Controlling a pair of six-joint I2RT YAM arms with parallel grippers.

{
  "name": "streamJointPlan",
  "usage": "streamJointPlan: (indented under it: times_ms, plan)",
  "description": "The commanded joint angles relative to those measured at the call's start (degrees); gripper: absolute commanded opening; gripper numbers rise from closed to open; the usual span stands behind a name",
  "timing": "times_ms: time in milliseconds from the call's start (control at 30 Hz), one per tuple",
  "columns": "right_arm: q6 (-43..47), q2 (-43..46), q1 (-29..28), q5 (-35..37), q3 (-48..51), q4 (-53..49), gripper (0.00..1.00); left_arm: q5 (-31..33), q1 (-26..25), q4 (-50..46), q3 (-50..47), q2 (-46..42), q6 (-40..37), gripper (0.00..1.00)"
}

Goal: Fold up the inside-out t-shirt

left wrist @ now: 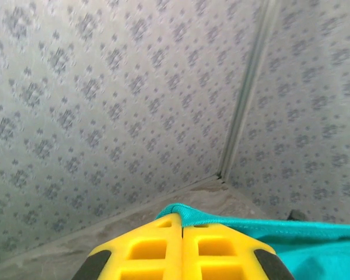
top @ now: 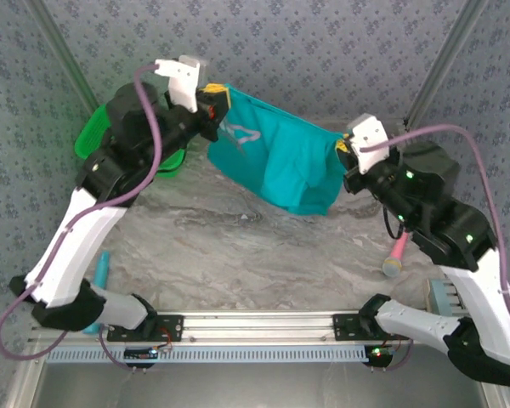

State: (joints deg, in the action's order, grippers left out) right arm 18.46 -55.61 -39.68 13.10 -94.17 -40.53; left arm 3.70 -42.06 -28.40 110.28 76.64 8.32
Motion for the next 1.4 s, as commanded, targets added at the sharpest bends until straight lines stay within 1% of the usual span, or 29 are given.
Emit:
streamJointPlan:
  times_ms: [0, 67, 133, 200, 233, 267, 367, 433, 500, 533, 600, 667, 733, 833, 900, 967, 1000, 1100, 1167, 1267, 1333, 1367]
  plan:
    - [4.23, 0.74, 0.74, -2.41, -0.82, 4.10, 0.00, 4.15, 0.32, 7.45, -5.10, -3.51, -3.85, 0.00]
    - [5.01, -2.16, 3.00, -0.83, -1.59, 4.78, 0.00, 7.20, 0.47, 8.58, -5.91, -3.57, -6.07, 0.00]
    - [2.94, -6.98, 7.84, 0.47, -3.90, 4.87, 0.00, 9.51, 0.86, 8.69, -5.02, -1.83, -8.87, 0.00]
    - [-0.93, -12.74, 15.05, -2.89, -7.30, 4.37, 0.00, 11.28, 2.13, 9.68, -4.12, 1.16, -11.67, 0.00]
    - [-2.95, -15.36, 17.48, -4.05, -8.58, 4.57, 0.00, 12.11, 3.25, 9.31, -3.04, 2.83, -11.39, 0.00]
    - [-4.52, -17.96, 19.72, -4.26, -10.25, 4.62, 0.00, 11.60, 5.02, 7.93, -1.05, 5.16, -10.21, 0.00]
    - [-6.14, -23.97, 21.48, -4.73, -14.96, 3.33, 0.00, 9.24, 9.40, 3.32, 5.17, 12.13, -7.93, 0.00]
    - [-6.81, -26.53, 21.59, -3.99, -17.40, 3.69, 0.00, 8.10, 11.04, 1.07, 8.68, 16.03, -7.63, 0.00]
    - [-8.90, -28.00, 21.06, 0.81, -19.53, 5.05, 0.00, 6.67, 11.96, -1.68, 12.69, 19.19, -7.19, 0.00]
    - [-10.07, -28.04, 20.92, 2.70, -20.25, 5.57, 0.00, 5.87, 12.05, -3.28, 14.63, 20.10, -6.59, 0.00]
    - [-11.45, -26.58, 21.04, 2.08, -20.99, 5.82, 0.00, 1.83, 11.92, -6.23, 17.68, 19.74, -3.70, 0.00]
    - [-11.73, -23.29, 20.90, 0.22, -19.21, 8.72, 0.00, -0.98, 11.68, -4.73, 15.86, 16.44, -0.85, 0.00]
    - [-11.89, -18.64, 20.95, -2.96, -15.82, 11.06, 0.00, -1.65, 10.85, -1.11, 11.72, 11.96, 0.46, 0.00]
    - [-10.66, -9.70, 21.05, -10.97, -7.70, 16.00, 0.00, -3.07, 9.54, 2.13, 5.58, 5.63, -0.29, 0.00]
    - [-5.80, -3.44, 21.25, -20.93, -2.46, 17.34, 0.00, -3.44, 8.69, 3.07, 1.91, 1.55, -0.76, 0.00]
    - [-4.79, 0.63, 21.16, -26.30, -0.18, 17.23, 0.00, -3.41, 8.02, 4.84, -3.18, -2.30, -0.75, 0.00]
    - [-5.11, 1.93, 21.20, -27.25, -0.11, 16.39, 0.00, -3.48, 7.61, 6.12, -5.29, -4.23, -0.96, 0.00]
    - [-6.15, 3.65, 21.14, -26.68, -1.21, 14.62, 0.00, -3.61, 6.75, 8.04, -8.73, -7.63, -1.57, 0.00]
    - [-5.90, 3.61, 21.12, -24.79, -1.70, 14.52, 0.00, -4.21, 6.37, 7.86, -9.04, -8.17, -2.30, 0.00]
    - [-5.56, 1.69, 21.16, -21.71, -3.04, 14.58, 0.00, -4.54, 6.17, 8.55, -8.77, -7.74, -3.31, 0.00]
    - [-5.57, -1.04, 21.14, -21.60, -3.99, 14.24, 0.00, -4.85, 6.19, 9.63, -8.99, -6.47, -3.86, 0.00]
    - [-5.28, -2.57, 21.20, -22.30, -4.51, 13.81, 0.00, -6.15, 6.16, 9.86, -9.10, -5.51, -4.26, 0.00]
